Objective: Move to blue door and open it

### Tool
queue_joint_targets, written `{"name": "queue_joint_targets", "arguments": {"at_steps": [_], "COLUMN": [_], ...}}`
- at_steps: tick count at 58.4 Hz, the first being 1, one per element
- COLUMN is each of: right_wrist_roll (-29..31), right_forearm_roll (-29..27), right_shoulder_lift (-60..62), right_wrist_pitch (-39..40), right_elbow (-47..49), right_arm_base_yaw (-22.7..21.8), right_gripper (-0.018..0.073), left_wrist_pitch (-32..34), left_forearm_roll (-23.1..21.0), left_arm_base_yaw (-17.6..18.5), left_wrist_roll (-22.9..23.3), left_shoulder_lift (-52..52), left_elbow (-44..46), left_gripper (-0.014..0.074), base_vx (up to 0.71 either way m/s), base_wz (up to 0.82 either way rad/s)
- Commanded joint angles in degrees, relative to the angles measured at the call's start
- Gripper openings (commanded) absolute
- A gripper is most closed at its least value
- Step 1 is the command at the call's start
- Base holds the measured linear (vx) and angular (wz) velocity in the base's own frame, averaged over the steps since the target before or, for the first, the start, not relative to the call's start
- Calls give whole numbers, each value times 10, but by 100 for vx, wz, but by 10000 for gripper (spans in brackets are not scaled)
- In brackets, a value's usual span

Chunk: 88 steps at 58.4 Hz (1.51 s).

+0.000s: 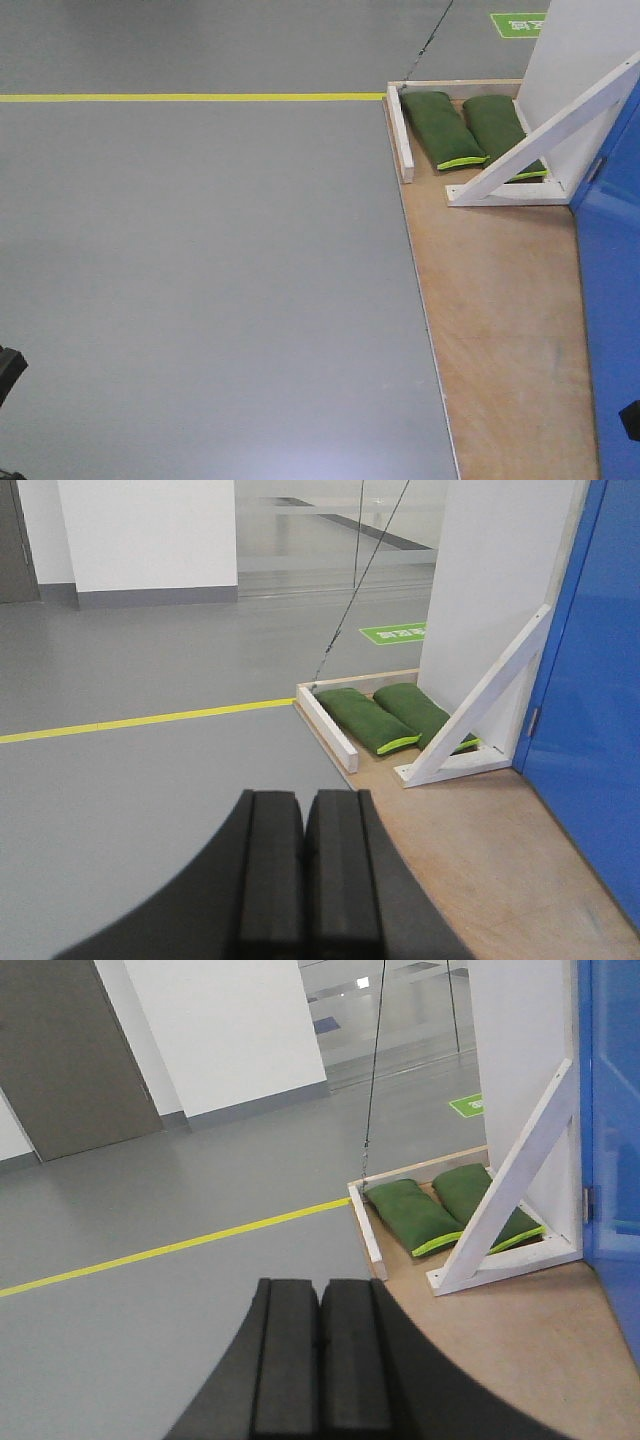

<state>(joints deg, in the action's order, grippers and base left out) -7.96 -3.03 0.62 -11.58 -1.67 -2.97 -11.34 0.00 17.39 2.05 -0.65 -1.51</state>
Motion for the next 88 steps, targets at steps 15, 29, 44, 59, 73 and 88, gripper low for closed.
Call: {"name": "queue_joint_targets", "arguments": {"at_steps": [15, 29, 44, 59, 73, 88], "right_wrist_roll": [1, 1, 1, 29, 64, 57], "right_forearm_roll": [2, 2, 2, 8, -32, -155], "right_shoulder_lift": [7, 7, -90, -185, -260, -303], "right_wrist_pitch": [50, 50, -35, -58, 18, 106], "right_elbow": [-2, 0, 103, 303, 407, 469], "right_arm_base_yaw": [0, 0, 0, 0, -1, -108], "right_gripper": [-1, -1, -1, -1, -1, -1], "left_wrist_pitch": [49, 49, 49, 49, 49, 49], "left_forearm_roll": [-3, -3, -3, -3, -3, -3], "left_arm_base_yaw": [2, 2, 2, 2, 2, 2], "left_wrist_roll": [3, 3, 3, 3, 3, 3], "left_shoulder_lift": [-7, -7, -7, -7, -7, -7], "left_elbow": [14, 14, 14, 14, 14, 14], "left_gripper": [73, 73, 73, 73, 73, 73], "base_vx": [0, 0, 0, 0, 0, 0], "base_wz": [0, 0, 0, 0, 0, 0]}}
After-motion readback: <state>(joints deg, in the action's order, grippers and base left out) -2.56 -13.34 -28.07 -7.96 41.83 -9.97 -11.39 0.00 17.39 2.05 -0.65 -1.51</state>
